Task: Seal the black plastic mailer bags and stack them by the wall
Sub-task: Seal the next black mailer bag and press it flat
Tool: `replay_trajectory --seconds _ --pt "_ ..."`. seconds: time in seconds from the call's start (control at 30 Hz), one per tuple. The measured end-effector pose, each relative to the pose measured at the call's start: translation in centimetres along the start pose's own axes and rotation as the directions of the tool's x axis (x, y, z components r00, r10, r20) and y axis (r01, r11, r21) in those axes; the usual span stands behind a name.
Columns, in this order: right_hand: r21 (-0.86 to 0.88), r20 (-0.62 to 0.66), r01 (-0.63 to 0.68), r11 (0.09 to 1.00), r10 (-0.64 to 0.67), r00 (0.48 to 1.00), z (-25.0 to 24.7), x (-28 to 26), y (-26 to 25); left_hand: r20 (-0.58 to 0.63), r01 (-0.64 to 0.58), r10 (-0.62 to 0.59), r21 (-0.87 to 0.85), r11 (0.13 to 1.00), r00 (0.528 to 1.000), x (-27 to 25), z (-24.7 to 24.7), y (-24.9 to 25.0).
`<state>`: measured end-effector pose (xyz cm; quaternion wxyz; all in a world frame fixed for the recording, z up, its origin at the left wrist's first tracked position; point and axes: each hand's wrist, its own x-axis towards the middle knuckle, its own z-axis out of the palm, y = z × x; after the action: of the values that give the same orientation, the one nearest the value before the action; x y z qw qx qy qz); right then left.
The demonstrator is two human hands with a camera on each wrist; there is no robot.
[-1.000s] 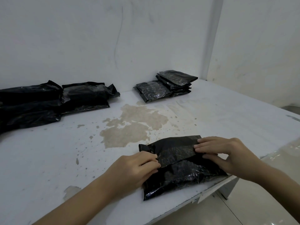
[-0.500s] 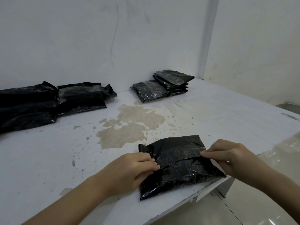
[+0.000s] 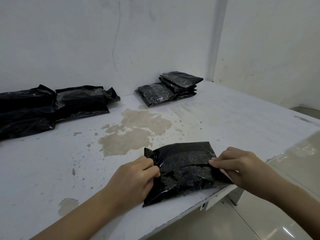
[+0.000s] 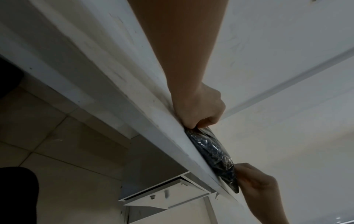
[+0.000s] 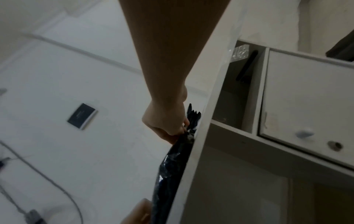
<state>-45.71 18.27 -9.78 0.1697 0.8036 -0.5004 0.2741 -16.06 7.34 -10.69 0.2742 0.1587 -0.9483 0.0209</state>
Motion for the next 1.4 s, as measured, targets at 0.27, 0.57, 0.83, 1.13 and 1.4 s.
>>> replay_trajectory --seconds 0.27,0.57,0.83,1.13,1.4 --pt "-0.079 -0.153 -0.112 0.991 0.099 0.983 0.5 0.6 -2.1 0.029 0.123 -0.122 -0.019 0.992 0.992 -0.2 0.0 0.3" --pt "-0.098 -0.187 -0.148 0.984 0.127 0.974 0.9 0.5 -2.5 -0.032 -0.010 0.012 0.070 0.997 0.999 0.4 -1.0 0.1" --pt "-0.118 -0.232 -0.243 0.963 0.212 0.949 1.3 0.4 -2.6 -0.059 -0.119 0.129 0.158 0.980 0.990 0.8 -0.5 0.6" --pt "0.176 0.262 -0.608 0.774 0.559 0.787 -2.3 2.4 -3.4 0.277 0.465 -0.398 -0.250 0.849 0.875 3.0 -2.3 1.5" --pt "-0.237 0.313 -0.752 0.615 0.781 0.540 1.6 6.0 -6.8 0.200 0.582 -0.628 0.245 0.776 0.752 5.3 1.2 4.1"
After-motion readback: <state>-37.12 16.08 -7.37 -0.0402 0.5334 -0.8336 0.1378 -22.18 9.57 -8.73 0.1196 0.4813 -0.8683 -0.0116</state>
